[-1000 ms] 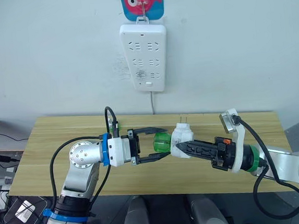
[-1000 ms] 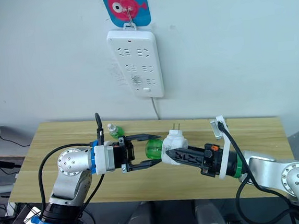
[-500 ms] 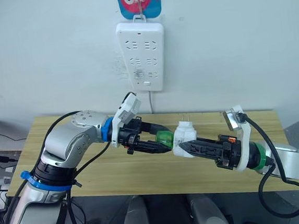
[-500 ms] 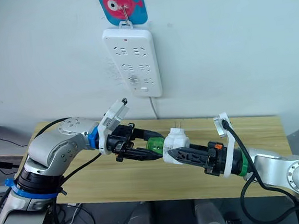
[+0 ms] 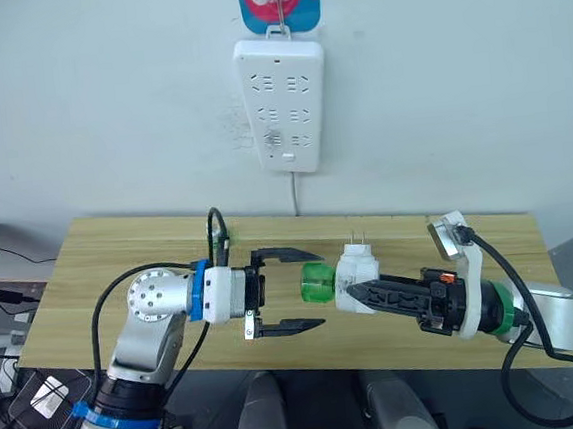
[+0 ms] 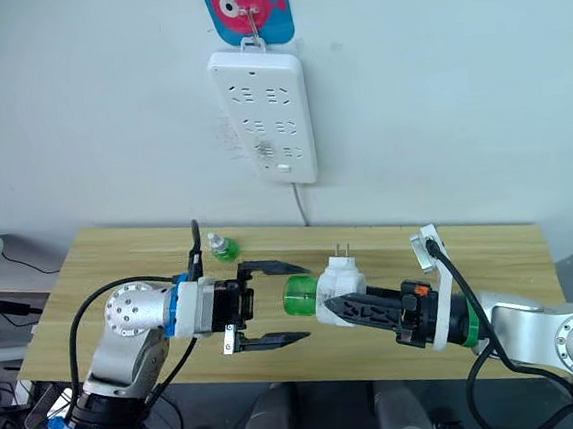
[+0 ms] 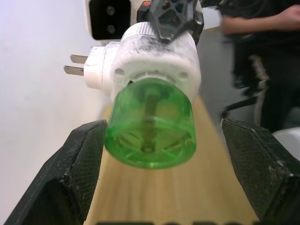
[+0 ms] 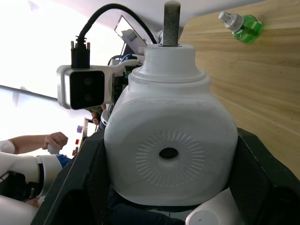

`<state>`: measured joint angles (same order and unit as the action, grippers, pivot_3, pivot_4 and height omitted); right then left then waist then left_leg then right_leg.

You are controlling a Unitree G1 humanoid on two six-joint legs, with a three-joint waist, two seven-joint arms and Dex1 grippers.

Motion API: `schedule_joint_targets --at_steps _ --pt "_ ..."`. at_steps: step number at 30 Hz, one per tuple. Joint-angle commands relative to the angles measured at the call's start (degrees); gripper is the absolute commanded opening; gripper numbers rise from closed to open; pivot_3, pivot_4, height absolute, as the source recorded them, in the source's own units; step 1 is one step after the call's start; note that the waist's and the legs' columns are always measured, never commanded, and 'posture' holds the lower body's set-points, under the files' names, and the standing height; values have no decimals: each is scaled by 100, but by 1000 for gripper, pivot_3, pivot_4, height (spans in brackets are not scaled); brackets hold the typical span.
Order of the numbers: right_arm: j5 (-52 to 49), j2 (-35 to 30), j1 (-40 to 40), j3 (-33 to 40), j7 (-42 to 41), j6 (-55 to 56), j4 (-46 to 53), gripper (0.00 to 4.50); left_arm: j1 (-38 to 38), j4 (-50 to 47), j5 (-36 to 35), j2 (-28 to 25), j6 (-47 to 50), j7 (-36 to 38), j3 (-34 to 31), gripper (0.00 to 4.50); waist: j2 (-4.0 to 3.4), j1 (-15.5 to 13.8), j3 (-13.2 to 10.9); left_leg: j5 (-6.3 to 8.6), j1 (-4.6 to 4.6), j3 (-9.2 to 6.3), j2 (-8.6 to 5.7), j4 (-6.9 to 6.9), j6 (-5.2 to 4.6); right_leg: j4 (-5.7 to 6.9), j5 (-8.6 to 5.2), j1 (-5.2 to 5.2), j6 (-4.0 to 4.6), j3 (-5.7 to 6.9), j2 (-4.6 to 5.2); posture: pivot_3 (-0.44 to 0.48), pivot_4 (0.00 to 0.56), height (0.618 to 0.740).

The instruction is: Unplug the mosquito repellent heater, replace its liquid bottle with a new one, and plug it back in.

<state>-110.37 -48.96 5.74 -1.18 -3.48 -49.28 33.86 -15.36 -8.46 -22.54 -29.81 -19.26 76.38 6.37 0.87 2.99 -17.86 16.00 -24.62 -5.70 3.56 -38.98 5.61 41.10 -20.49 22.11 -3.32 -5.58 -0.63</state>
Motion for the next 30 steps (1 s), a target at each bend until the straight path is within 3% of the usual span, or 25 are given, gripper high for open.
schedule_joint_targets --at_steps 1,3,6,11,15,17,19,21,23,26,30 --pt "-200 -35 29 125 -79 49 216 2992 39 -33 33 25 -509 -41 -36 4176 0 8 0 0 0 0 0 0 0 0 0 0 0 0 0 -101 320 697" --pt "-210 -39 38 122 -72 52 224 2992 29 35 42 -2 -561 -67 -7 4176 0 22 -1 0 0 0 1 1 -1 0 0 0 0 0 -1 -104 319 697" --pt "-220 -44 43 120 -59 58 238 2992 -48 73 22 13 -567 -131 45 3655 -1 27 -2 0 0 -2 1 2 -1 0 0 0 0 1 -2 -106 319 697" --pt "-238 -43 41 121 -43 73 271 2992 -101 154 64 -32 -513 -132 132 2347 0 28 -3 0 0 -3 1 1 -1 0 0 0 0 2 -2 -108 318 697" --pt "-234 -69 46 118 -71 57 283 2992 -280 54 -15 -33 -194 -171 221 2299 0 27 -4 -1 0 -4 1 1 -1 1 0 0 0 3 -3 -104 318 697" --pt "-225 -100 47 119 -103 32 289 2992 -393 -191 -177 -300 762 -116 388 2299 1 29 -8 -1 0 -4 1 1 -2 1 0 0 0 3 -3 -103 318 697" --pt "-198 -145 50 122 -166 -15 288 2992 -702 -530 -604 -752 2559 -203 602 2299 5 28 -21 -1 0 -8 2 1 -2 2 0 0 0 4 -5 -100 318 697" --pt "-173 -173 56 98 -218 -49 292 2992 -1209 -700 -1543 -1020 4312 -388 596 2299 2 28 -28 -5 -4 -25 1 2 -3 7 0 0 0 14 -9 -99 317 697" --pt "-156 -186 53 65 -253 -68 317 2992 -1614 -745 -2226 -1224 5414 -234 565 2299 2 42 -28 -7 -4 -26 0 1 -3 9 0 0 0 16 -8 -99 317 697" --pt "-153 -194 41 22 -287 -74 386 2992 -1822 -726 -2627 -1362 6221 -118 463 2298 2 73 -30 -7 -4 -26 1 3 -4 6 0 0 0 18 -10 -103 318 697" --pt "-193 -226 -40 20 -285 -53 468 2992 -1766 -786 -2693 -1339 6520 -85 340 2298 2 82 -36 -17 -4 -25 3 6 16 -2 0 1 1 19 -10 -104 324 697"
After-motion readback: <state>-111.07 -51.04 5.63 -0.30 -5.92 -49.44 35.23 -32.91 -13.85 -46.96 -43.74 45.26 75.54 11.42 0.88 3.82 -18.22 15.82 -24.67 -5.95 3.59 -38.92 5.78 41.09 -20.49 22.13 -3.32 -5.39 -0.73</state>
